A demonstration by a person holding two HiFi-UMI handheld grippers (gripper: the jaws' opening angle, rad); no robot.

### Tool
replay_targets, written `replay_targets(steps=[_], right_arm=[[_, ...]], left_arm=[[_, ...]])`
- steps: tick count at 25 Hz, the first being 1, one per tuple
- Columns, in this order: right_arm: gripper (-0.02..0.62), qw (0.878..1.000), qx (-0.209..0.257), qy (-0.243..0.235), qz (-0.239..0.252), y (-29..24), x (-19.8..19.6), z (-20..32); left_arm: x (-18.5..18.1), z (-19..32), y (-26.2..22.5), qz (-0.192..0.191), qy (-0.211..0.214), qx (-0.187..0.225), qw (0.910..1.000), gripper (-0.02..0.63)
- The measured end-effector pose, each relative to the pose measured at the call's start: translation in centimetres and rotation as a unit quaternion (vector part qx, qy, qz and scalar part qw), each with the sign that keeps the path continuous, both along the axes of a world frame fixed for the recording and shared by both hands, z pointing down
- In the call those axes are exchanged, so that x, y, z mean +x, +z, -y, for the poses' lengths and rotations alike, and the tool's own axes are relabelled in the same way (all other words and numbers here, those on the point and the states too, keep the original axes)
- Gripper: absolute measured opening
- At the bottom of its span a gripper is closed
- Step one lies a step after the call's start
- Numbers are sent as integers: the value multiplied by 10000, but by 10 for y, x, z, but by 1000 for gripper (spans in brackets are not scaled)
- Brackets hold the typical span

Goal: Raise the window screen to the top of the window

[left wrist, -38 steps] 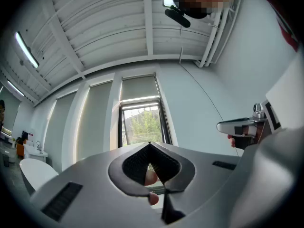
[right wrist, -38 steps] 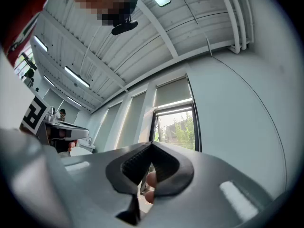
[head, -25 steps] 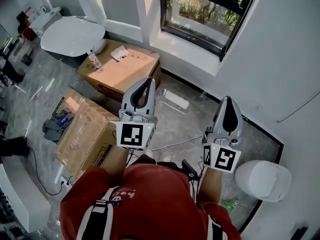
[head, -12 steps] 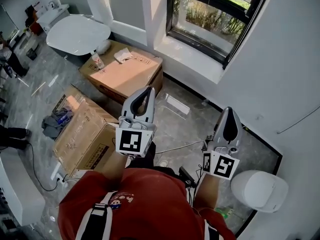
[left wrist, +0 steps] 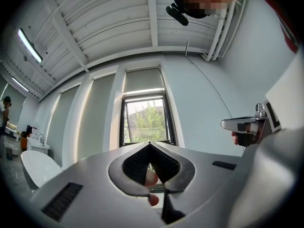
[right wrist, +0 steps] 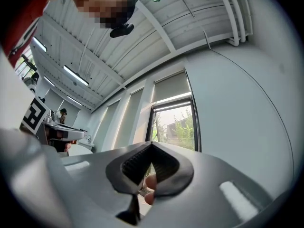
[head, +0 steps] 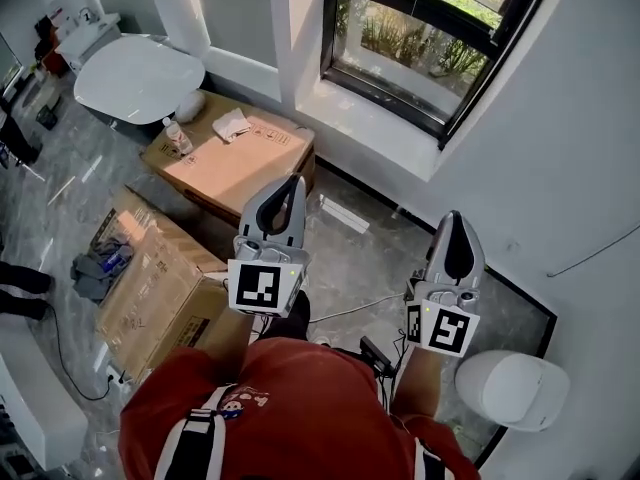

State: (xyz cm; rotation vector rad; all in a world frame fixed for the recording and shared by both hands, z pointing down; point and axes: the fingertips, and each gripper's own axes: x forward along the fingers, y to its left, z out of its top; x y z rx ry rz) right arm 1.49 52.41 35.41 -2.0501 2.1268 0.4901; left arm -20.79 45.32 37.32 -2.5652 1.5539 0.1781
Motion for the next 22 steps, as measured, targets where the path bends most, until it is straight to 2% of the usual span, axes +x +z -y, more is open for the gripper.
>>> replay_targets(steps=[5, 13, 22], right_arm=[[9, 9999, -76, 89, -36, 1, -4, 58], [9, 9997, -224, 47, -101, -3, -34, 157], [9, 9990, -345, 203, -220, -3, -57, 221]], left_arm=[[-10, 60, 2, 26, -7, -40, 10000, 5], [-32, 153, -1, 6, 53, -69, 10000, 5], [-49, 224, 3, -85, 245, -99, 9996, 5]])
